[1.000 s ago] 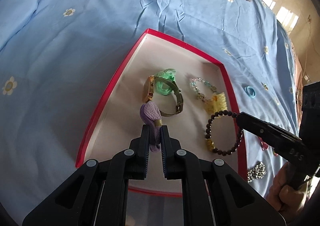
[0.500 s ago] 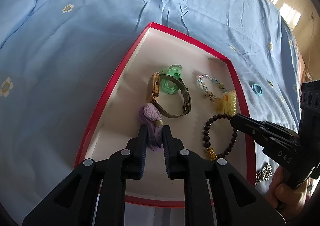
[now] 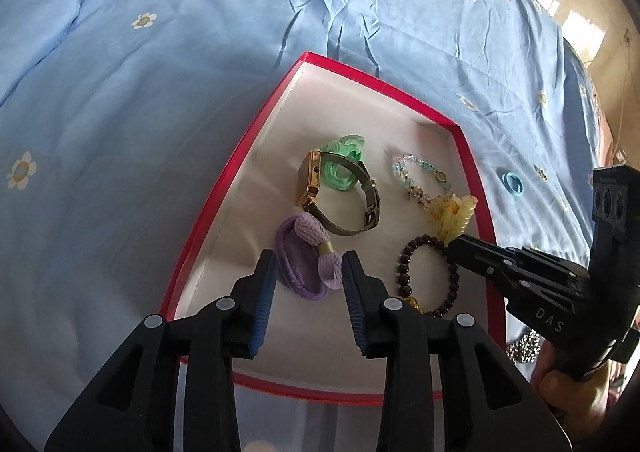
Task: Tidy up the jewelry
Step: 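Lower the bow clip and bead bracelet into the box lid and open both grippers, then grasp the pink heart hair clip with the left gripper while the right grasps the gold ring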
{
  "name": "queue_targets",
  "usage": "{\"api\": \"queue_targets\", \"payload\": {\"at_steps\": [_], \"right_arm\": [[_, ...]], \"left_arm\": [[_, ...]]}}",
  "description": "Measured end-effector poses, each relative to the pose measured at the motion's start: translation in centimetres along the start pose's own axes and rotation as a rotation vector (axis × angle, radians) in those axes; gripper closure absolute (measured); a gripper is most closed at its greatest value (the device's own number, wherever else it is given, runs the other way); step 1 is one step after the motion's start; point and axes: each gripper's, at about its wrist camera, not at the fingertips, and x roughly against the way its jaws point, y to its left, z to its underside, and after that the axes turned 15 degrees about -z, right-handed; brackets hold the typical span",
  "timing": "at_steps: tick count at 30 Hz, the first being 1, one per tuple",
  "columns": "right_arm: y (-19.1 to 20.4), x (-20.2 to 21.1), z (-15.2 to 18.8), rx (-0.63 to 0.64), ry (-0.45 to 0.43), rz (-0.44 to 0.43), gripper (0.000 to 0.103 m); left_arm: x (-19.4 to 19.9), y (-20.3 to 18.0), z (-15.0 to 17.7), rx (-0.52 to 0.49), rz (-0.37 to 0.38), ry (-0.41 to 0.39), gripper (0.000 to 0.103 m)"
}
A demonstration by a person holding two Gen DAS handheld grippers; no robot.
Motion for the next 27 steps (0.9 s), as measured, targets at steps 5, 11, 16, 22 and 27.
{"api": "queue_targets", "payload": {"at_steps": [5, 11, 16, 22, 27], "right_arm": [[0.1, 0.4, 0.0, -0.014, -0.013, -0.025, 0.090], [0.8, 2.6, 0.2, -0.017, -0.065, -0.058, 0.070], [0.9, 5.7, 1.2, -0.030, -0.128, -0.058, 0.064], [-0.3, 9.5, 3.0, -0.074, -0.181, -0.020, 0.060], [-1.4, 11.9, 4.4, -0.098, -0.205, 0.017, 0.058]], "left_arm": [[0.6, 0.4, 0.1, 0.015, 0.000, -0.005, 0.070], [1.8, 0.4, 0.4, 0.028, 0.008, -0.019, 0.066], [3.0, -0.4, 0.9, 0.029, 0.028, -0.031, 0.062], [4.0, -2.0, 1.6, 0.004, 0.050, -0.034, 0.060], [4.7, -3.7, 2.0, -0.026, 0.074, -0.036, 0.060]]}}
